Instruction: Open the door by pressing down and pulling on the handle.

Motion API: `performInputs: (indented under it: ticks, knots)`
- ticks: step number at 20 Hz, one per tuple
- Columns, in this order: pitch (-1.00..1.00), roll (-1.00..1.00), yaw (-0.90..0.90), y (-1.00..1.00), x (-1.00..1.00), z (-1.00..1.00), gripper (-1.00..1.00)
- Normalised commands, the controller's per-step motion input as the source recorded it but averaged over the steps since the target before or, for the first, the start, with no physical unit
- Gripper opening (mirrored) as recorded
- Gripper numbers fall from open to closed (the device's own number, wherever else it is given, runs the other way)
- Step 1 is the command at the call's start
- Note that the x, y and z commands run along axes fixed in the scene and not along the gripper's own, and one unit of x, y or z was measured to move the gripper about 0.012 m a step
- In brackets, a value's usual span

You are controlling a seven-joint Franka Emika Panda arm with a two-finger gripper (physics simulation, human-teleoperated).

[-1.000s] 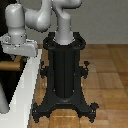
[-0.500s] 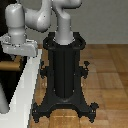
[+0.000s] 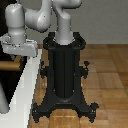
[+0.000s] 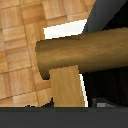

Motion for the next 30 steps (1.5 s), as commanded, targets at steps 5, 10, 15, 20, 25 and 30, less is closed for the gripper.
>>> performInputs:
  ticks: [5, 10, 15, 20, 25, 30]
  knots:
    - [-0.03, 0.0, 0.0, 0.0, 0.0, -0.4, -1.0]
    - [-0.09, 0.0, 0.0, 0.0, 0.0, -0.6, -1.0]
    - [-0.12, 0.0, 0.0, 0.0, 0.0, -0.6, -1.0]
    - [-0.09, 0.0, 0.0, 0.0, 0.0, -0.6, -1.0]
    - [-0.12, 0.0, 0.0, 0.0, 0.0, -0.8, -1.0]
    - [0.0, 0.0, 0.0, 0.0, 0.0, 0.0, -1.0]
